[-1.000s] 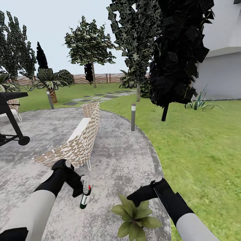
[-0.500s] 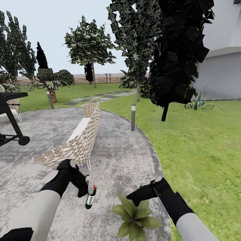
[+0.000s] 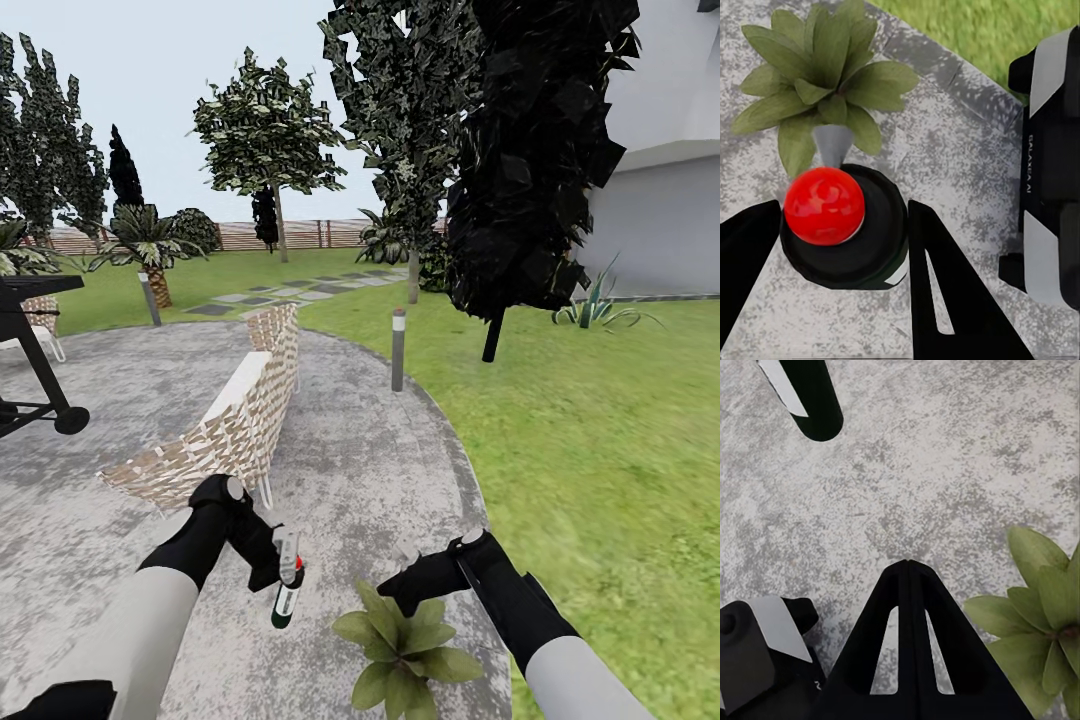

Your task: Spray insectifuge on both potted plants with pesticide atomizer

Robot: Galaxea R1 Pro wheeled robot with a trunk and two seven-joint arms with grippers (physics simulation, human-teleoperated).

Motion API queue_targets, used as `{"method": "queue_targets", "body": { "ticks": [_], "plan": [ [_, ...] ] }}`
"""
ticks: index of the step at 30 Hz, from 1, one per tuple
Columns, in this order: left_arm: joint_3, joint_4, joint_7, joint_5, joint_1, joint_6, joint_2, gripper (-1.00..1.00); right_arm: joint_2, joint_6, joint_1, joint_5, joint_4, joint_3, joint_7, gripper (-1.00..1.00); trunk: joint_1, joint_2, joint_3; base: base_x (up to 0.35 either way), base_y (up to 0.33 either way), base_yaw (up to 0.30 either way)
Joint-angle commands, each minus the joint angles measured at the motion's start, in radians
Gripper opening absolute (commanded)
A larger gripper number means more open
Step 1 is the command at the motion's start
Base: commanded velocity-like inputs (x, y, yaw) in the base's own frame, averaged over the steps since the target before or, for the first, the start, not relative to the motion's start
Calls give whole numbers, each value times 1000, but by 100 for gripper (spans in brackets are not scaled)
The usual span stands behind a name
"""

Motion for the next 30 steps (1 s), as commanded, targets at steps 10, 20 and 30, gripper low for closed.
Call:
{"method": "queue_targets", "body": {
  "ticks": [10,20,30],
  "plan": [
    [-95,4,-6,-6,-1,12,-11,-100,27,8,-1,1,-36,153,6,-100,0,-1,-1,0,0,0],
    [-126,4,-6,-7,6,8,-12,-100,26,16,-1,-1,-183,157,7,-100,0,-1,-1,0,0,0],
    [-177,4,-6,-2,10,7,-32,-100,26,18,-1,-1,-198,157,8,-100,0,-1,-1,0,0,0]
  ]
}}
